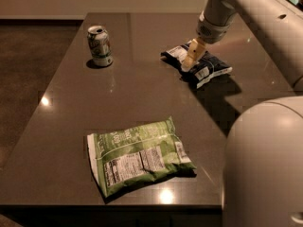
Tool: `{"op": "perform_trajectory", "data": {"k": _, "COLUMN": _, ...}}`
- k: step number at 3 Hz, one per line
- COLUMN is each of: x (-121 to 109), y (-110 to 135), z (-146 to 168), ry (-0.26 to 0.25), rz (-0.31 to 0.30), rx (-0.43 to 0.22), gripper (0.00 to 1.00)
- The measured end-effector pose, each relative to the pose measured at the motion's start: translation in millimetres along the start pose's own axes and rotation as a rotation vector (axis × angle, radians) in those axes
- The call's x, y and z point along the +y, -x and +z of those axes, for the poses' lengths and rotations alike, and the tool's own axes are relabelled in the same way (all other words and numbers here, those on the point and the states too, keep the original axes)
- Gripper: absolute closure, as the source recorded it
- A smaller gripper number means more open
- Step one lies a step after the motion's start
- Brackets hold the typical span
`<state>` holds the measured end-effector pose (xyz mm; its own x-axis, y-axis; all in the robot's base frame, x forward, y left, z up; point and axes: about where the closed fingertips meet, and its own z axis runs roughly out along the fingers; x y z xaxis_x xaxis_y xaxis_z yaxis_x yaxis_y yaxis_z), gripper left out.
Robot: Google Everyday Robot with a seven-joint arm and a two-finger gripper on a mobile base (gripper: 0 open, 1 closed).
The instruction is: Move blue chip bag near 7up can
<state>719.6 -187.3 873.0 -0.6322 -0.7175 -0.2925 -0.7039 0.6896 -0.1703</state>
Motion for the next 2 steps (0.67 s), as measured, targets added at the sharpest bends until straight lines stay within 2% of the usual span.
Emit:
{"op": "perform_trajectory", "data": {"k": 1, "x": 4.9, "y": -4.5, "z": 6.9, "ry": 0.042, "rz": 0.022, "rx": 0.042, "gripper": 0.25}}
{"op": "perform_trajectory", "data": {"k": 2, "x": 13.9, "y": -3.8, "z": 6.2, "ry": 0.079, "rz": 0.028, "rx": 0.053, "gripper": 0.49}}
